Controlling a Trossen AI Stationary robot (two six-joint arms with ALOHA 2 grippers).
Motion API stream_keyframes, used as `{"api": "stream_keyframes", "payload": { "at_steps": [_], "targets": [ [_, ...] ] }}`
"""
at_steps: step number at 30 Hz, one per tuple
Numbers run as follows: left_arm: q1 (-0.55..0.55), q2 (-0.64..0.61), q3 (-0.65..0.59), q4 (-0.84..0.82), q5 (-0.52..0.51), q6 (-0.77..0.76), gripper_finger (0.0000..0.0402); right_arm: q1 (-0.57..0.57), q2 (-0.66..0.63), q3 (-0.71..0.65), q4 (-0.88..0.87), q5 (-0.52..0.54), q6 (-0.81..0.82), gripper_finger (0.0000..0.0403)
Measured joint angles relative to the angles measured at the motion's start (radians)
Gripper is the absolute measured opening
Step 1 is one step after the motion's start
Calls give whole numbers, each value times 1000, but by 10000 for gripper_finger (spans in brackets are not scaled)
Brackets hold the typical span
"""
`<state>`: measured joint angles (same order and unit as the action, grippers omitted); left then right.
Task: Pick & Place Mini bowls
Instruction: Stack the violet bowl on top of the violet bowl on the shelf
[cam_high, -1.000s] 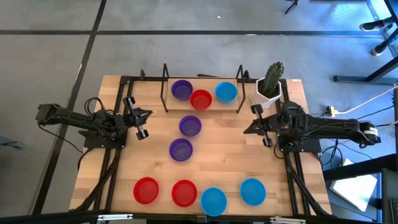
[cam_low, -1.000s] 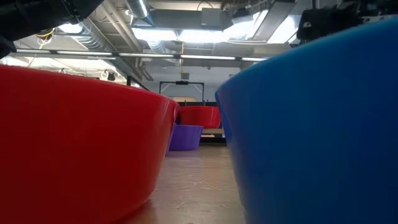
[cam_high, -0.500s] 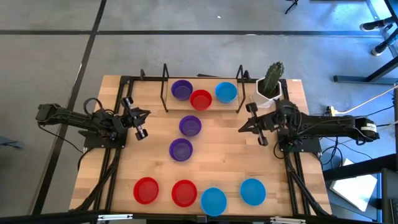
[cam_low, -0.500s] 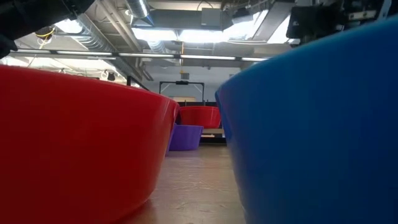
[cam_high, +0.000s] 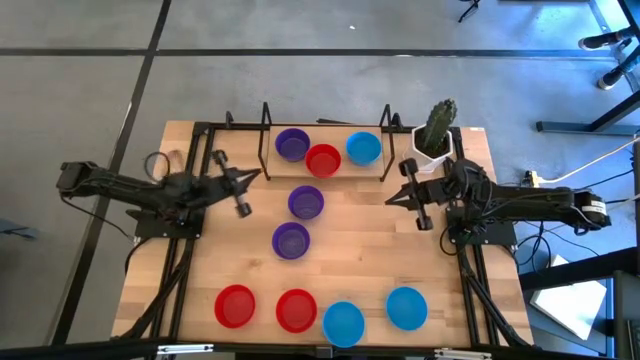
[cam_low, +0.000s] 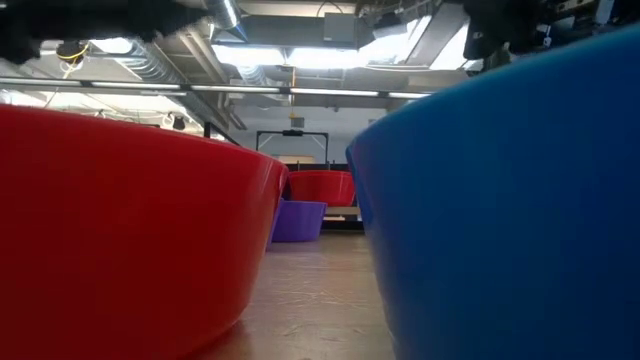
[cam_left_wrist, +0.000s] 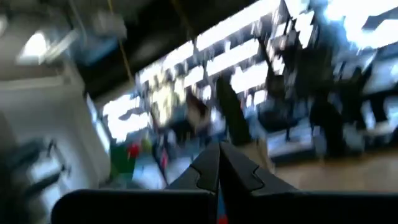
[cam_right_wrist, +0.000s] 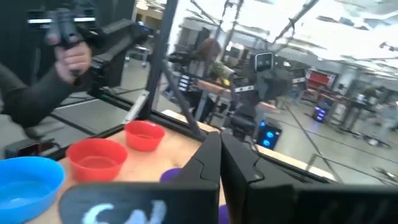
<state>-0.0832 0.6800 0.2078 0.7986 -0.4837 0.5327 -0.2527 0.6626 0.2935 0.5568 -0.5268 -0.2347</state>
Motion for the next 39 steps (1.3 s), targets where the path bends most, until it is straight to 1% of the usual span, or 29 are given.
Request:
{"api": "stream_keyframes", "payload": {
  "at_steps": [2, 5, 7, 11, 14, 18, 20, 22, 24, 25, 27, 29, 33, 36, 39],
  "targets": [
    [1, 54, 81, -205, -83, -67, 3, 0, -3, 0, -8, 25, 2, 4],
    [0, 127, 188, -499, -107, -169, 3, 0, -4, 0, -19, 38, -17, 4],
    [-3, 170, 254, -633, -111, -214, 2, 0, -4, 0, -35, 38, -34, 4],
    [-50, 264, 378, -828, -213, -327, 5, 0, -4, 0, -61, 38, -38, 4],
    [-90, 344, 471, -1032, -192, -433, 15, 0, -4, 0, -61, 38, -37, 4],
    [-125, 505, 612, -1378, -145, -685, 41, 0, -4, 0, -62, 38, -28, 4],
    [-148, 592, 664, -1502, -91, -773, 59, 0, -4, 0, -59, 38, -27, 4],
    [-170, 669, 707, -1549, 25, -804, 80, 0, -4, 0, -47, 38, -27, 4],
    [-192, 736, 742, -1574, 155, -795, 102, 1, -5, 0, -29, 37, -31, 4],
    [-206, 766, 761, -1580, 203, -778, 113, 0, -7, 0, -16, 38, -33, 4],
    [-235, 816, 805, -1581, 256, -734, 134, 0, -9, 0, 17, 37, -34, 4],
    [-265, 855, 845, -1582, 266, -700, 153, 1, -10, 0, 21, 37, -34, 4],
    [-320, 906, 901, -1582, 235, -660, 176, 1, -9, 0, -8, 37, -13, 4],
    [-347, 925, 907, -1583, 234, -649, 182, 1, -9, 0, -28, 36, -4, 6],
    [-357, 945, 907, -1585, 235, -674, 181, 1, -9, 0, -38, 34, -3, 13]
  ]
}}
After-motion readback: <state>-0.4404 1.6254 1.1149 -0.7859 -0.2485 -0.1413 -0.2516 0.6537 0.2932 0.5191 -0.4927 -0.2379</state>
